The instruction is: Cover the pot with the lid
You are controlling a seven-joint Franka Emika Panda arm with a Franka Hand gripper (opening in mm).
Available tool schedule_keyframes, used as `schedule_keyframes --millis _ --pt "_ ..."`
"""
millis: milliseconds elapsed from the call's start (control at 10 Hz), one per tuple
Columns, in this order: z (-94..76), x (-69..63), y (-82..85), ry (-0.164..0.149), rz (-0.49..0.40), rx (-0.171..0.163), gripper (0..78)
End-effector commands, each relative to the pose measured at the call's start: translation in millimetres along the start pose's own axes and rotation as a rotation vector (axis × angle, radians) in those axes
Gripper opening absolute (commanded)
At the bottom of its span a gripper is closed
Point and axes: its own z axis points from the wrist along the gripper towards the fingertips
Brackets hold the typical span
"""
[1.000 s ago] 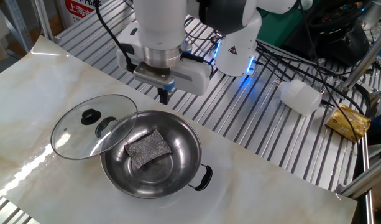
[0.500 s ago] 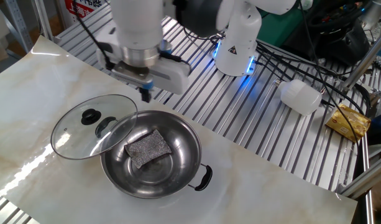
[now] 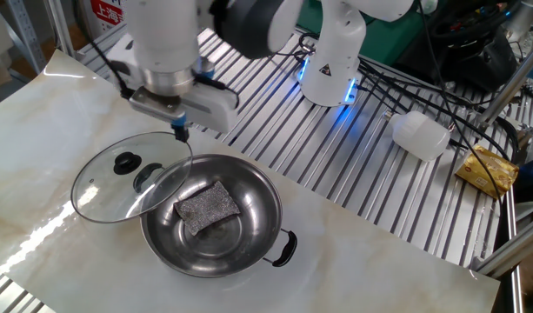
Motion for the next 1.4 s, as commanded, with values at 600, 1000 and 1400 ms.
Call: schedule_keyframes --millis 600,1000,1400 --pt "0.8 -22.9 23.3 0.056 0.088 -0.006 0.0" --pt "-55.1 -19.0 35.0 0.044 0.089 -0.079 0.0" --pt "-60.1 -15.9 31.8 0.033 0.106 -0.052 0.0"
